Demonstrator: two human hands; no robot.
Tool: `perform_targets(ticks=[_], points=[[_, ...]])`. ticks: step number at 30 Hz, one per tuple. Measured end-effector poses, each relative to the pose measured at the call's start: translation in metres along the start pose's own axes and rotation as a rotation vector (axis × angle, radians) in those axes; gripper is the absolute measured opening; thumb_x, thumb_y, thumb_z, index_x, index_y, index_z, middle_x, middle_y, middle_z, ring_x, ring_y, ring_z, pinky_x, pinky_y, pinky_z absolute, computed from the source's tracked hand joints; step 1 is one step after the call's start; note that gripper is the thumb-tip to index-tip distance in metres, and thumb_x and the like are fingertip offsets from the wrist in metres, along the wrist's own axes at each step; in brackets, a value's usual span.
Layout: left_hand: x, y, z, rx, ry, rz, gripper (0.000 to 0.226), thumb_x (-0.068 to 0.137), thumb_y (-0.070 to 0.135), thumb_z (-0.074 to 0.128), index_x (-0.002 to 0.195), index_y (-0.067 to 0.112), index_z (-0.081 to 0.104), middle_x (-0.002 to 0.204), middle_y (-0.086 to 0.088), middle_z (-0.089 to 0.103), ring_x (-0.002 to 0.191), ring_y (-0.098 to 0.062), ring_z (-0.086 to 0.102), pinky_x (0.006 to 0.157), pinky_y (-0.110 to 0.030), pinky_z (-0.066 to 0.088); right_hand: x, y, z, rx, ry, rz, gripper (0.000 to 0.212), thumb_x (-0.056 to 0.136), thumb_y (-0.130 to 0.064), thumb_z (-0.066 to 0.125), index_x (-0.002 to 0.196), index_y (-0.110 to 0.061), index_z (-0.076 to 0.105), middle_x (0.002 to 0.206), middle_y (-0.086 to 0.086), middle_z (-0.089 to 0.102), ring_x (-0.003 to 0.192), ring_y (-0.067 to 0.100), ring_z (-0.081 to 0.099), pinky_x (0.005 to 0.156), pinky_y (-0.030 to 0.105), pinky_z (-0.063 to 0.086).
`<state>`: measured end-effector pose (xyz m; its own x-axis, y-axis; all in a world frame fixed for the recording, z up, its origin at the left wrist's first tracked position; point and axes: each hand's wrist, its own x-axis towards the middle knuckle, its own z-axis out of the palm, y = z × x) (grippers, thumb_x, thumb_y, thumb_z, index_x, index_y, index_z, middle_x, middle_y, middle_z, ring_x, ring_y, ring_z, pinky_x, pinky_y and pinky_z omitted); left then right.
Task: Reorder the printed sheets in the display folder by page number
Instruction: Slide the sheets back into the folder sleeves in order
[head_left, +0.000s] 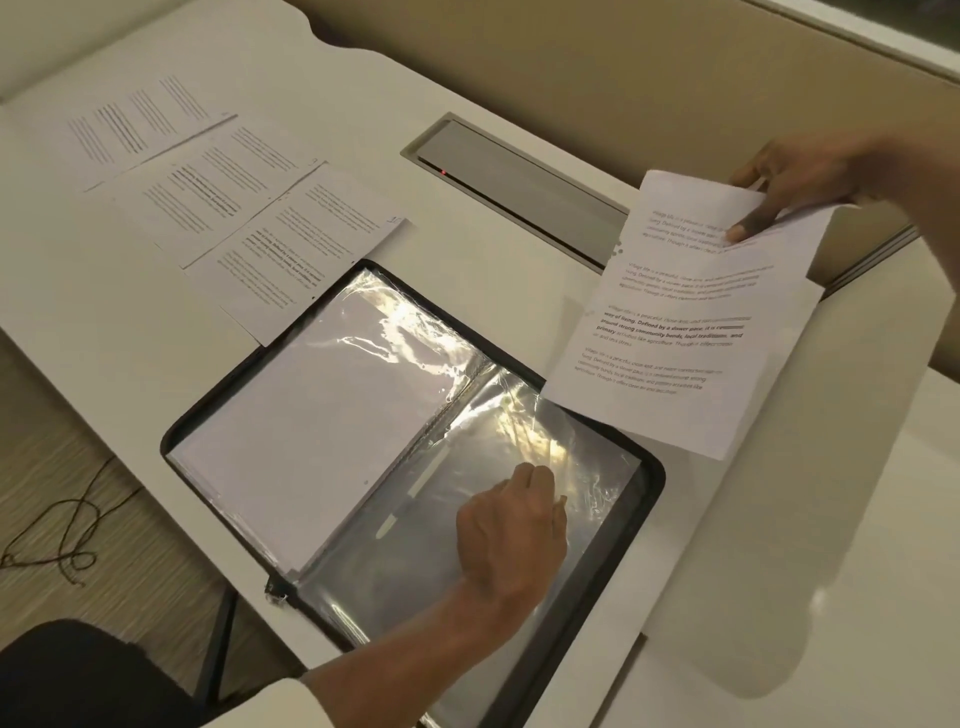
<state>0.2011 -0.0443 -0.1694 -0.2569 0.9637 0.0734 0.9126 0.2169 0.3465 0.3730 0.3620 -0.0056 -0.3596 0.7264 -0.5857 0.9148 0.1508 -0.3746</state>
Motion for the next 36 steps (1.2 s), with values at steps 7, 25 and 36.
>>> perform_targets(ticks=[7, 25, 36], points=[[-0.001, 0.002, 0.002, 0.024, 0.032, 0.083, 0.032, 0.078, 0.033, 0.092, 0.073, 0.02, 0.062, 0.06, 0.007, 0.054, 0.044, -0.008, 0.048, 0.041, -0.025, 0.049, 0.029, -0.023, 0.028, -0.036, -0.031, -0.035, 0.031, 0.08, -0.017, 0.09, 0.109, -0.016, 0.079, 0.095, 0.004, 0.082, 0.087, 0.031, 0.079, 0.081, 0.039, 0.062], [-0.004, 0.009, 0.004, 0.09, -0.138, 0.208, 0.03, 0.069, 0.022, 0.094, 0.082, 0.018, 0.067, 0.066, 0.003, 0.059, 0.049, -0.01, 0.052, 0.048, -0.026, 0.051, 0.055, -0.026, 0.027, 0.024, 0.04, -0.084, 0.018, 0.076, -0.02, 0.093, 0.069, -0.028, 0.079, 0.087, 0.006, 0.079, 0.074, 0.025, 0.071, 0.07, 0.029, 0.054], [0.007, 0.027, -0.014, 0.158, -0.215, 0.157, 0.047, 0.047, 0.022, 0.103, 0.076, 0.017, 0.066, 0.063, 0.002, 0.057, 0.048, -0.011, 0.051, 0.048, -0.026, 0.044, 0.062, -0.022, 0.03, -0.03, 0.053, -0.165, 0.021, 0.077, -0.028, 0.093, 0.092, -0.022, 0.08, 0.092, 0.001, 0.081, 0.08, 0.024, 0.076, 0.08, 0.038, 0.06]])
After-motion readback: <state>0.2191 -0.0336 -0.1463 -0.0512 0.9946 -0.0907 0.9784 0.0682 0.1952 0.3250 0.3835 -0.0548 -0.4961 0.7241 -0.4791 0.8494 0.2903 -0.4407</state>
